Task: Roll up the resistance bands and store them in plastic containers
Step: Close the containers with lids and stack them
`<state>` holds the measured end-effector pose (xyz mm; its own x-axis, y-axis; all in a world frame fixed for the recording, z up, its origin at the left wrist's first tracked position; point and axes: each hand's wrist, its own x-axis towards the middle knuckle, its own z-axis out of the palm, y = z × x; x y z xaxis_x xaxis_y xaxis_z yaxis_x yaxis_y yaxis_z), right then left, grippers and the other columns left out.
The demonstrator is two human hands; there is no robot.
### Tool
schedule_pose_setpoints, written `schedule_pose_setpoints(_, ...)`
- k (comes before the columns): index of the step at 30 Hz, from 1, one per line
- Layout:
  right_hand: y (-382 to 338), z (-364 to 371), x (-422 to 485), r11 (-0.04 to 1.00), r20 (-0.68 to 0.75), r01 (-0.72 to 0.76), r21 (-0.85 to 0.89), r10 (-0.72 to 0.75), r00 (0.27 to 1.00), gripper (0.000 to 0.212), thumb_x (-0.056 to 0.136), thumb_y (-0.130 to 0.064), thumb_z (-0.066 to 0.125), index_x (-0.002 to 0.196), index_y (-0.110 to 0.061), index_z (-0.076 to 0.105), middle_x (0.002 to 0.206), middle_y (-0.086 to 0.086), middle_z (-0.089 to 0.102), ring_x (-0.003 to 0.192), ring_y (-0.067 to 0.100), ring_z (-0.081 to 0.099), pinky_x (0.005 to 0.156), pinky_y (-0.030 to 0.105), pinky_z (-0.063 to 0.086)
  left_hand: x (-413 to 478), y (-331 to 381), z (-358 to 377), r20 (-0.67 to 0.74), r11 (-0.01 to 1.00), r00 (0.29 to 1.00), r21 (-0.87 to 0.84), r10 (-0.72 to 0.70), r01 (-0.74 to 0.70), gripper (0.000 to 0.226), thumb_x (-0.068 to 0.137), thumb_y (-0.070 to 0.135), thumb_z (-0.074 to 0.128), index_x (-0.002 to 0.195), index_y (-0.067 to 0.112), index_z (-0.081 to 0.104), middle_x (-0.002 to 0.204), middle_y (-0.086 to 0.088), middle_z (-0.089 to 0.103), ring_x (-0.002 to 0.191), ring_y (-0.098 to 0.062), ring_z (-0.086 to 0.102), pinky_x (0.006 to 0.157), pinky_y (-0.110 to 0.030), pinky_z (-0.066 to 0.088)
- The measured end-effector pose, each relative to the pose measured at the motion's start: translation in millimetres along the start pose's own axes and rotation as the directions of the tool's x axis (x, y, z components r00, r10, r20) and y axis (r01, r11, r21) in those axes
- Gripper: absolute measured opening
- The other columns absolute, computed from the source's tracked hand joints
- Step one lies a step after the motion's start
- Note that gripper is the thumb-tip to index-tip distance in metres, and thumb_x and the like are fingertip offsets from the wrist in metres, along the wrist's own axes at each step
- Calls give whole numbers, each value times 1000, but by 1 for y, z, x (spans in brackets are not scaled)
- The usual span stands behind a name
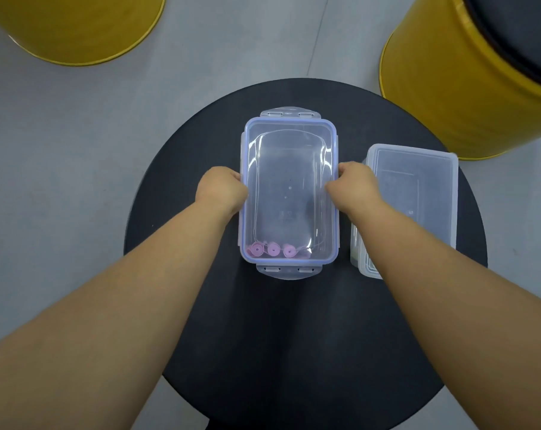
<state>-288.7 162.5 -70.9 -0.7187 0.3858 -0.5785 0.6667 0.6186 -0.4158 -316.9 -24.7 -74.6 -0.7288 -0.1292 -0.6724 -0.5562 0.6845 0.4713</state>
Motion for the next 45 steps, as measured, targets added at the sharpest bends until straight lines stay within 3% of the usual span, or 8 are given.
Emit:
schedule_pose_setpoints(4, -4, -2, 10, 999, -29, -19, 46, 20, 999, 28, 91, -19, 55, 101, 6, 64, 95, 21, 64, 78, 26, 53, 68, 35, 46, 2, 6, -2, -6, 997, 1000, -72, 8, -8, 27, 88, 10, 60, 64, 20, 53, 96, -16, 68, 87, -35, 67, 84, -47, 55)
schedule_pose_setpoints(8, -1, -5, 12, 989, -23, -37, 142, 40, 999, 32, 89, -19, 63, 110, 5, 64, 112, 22, 65, 103, 36, 61, 93, 47, 49, 1, 6, -1, 27, 970, 999, -244, -20, 26, 10, 91, 10, 59, 93, 18, 64, 88, -4, 63, 89, -27, 65, 78, -36, 55)
schedule_pose_setpoints(14, 1, -8, 18, 982, 7, -63, 180, 63, 998, 27, 87, -19, 66, 105, 1, 67, 108, 20, 67, 99, 36, 63, 92, 47, 50, 3, 9, -2, 87, 942, 994, -322, -65, 90, 15, 91, 6, 58, 83, 18, 60, 89, -4, 64, 86, -22, 64, 73, -32, 52)
schedule_pose_setpoints(18, 0, -5, 19, 1000, -55, 25, -15, -25, 998, 26, 89, -18, 62, 109, -2, 64, 111, 17, 64, 98, 33, 61, 82, 36, 48, 6, 6, 1, 49, 956, 998, -287, -41, 54, 10, 90, 10, 61, 91, 20, 59, 92, -4, 63, 90, -25, 65, 81, -39, 55)
schedule_pose_setpoints(22, -13, 3, 17, 921, -102, 288, -262, -324, 941, 51, 87, 0, 52, 137, -12, 43, 146, 9, 33, 131, 30, 35, 97, 36, 38, 9, 1, 2, 17, 965, 1000, -261, -17, 21, 13, 89, 12, 62, 88, 24, 58, 87, 0, 63, 91, -27, 66, 84, -45, 55)
schedule_pose_setpoints(25, -27, 8, 23, 812, 22, 453, -367, -479, 877, 56, 96, -14, 47, 147, -12, 24, 158, 3, 11, 146, 23, 5, 115, 34, 13, 9, 1, 2, 22, 964, 1000, -266, -11, 17, 10, 89, 12, 62, 95, 21, 63, 87, 0, 62, 91, -26, 65, 85, -44, 55)
schedule_pose_setpoints(28, -39, 13, 38, 774, 90, 471, -423, -482, 872, 65, 98, -36, 43, 150, -10, 12, 159, 4, 5, 147, 23, -3, 118, 36, -1, 9, 0, 3, 11, 968, 1000, -253, -6, 9, 18, 88, 14, 63, 106, 16, 65, 92, -2, 64, 91, -26, 65, 85, -45, 54)
schedule_pose_setpoints(45, -50, 38, 63, 778, -23, 414, -473, -480, 877, 60, 94, -57, 34, 140, -18, 33, 141, 4, 36, 136, 25, 23, 117, 40, -7, 19, -9, 6, 0, 955, 1000, -297, 8, -7, 30, 86, 14, 65, 68, 36, 57, 86, 6, 67, 86, -27, 68, 82, -47, 55)
